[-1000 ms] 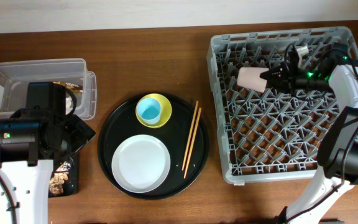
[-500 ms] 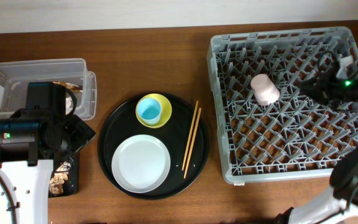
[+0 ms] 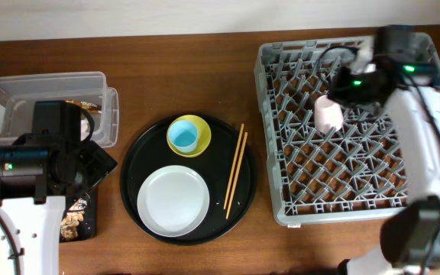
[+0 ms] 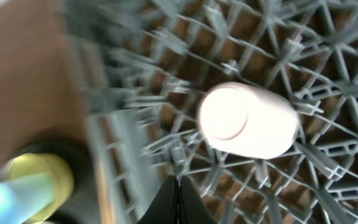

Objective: Sort waste into correct bins and load items into the dishwasher rack
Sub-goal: 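Reach the right gripper to the blue cup in the yellow bowl, then lift the blue cup and carry it into the dish rack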

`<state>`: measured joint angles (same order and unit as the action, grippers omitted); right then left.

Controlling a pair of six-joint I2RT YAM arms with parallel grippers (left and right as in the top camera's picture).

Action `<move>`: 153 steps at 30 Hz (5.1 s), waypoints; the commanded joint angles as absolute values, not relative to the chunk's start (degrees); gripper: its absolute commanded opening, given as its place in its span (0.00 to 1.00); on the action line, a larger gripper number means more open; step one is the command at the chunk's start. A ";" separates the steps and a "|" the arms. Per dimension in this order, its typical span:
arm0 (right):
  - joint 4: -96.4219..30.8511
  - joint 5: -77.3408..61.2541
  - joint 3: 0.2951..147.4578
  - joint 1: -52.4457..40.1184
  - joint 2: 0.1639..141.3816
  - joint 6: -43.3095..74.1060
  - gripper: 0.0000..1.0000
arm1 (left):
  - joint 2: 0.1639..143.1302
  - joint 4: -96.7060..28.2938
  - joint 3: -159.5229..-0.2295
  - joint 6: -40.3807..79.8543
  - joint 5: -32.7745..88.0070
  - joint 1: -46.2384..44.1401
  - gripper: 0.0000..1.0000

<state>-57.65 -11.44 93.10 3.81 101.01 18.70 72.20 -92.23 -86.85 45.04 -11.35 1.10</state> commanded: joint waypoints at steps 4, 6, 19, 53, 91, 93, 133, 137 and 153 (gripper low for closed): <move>-55.90 -0.99 92.92 3.07 111.39 22.79 0.04 | 71.70 -92.27 -87.22 44.97 -11.57 1.30 0.99; -55.77 -0.99 92.92 3.07 113.47 22.79 0.04 | 71.70 -92.27 -87.22 44.97 -11.57 1.30 0.99; -64.16 8.01 92.97 2.81 100.07 27.86 0.04 | 71.70 -92.27 -87.22 44.97 -11.57 1.30 0.99; -34.44 13.15 92.95 -51.88 121.03 15.73 0.65 | 71.70 -92.27 -87.22 44.97 -11.57 1.30 0.99; -80.77 -46.87 111.31 3.62 96.33 3.31 0.04 | 71.70 -92.29 -87.22 44.97 -11.57 1.30 0.99; -81.71 -52.88 107.09 8.25 96.57 -1.30 0.04 | 71.70 -92.27 -87.22 44.97 -11.57 1.30 0.99; -68.16 -44.71 74.37 33.89 103.77 1.08 0.14 | 71.70 -92.27 -87.22 44.97 -11.57 1.30 0.99; -72.03 -35.48 79.70 33.78 98.56 4.60 0.17 | 71.70 -92.27 -87.22 44.97 -11.57 1.30 0.99; -68.79 -22.52 80.42 16.25 87.92 5.02 0.04 | 71.70 -92.27 -87.22 44.97 -11.57 1.30 0.99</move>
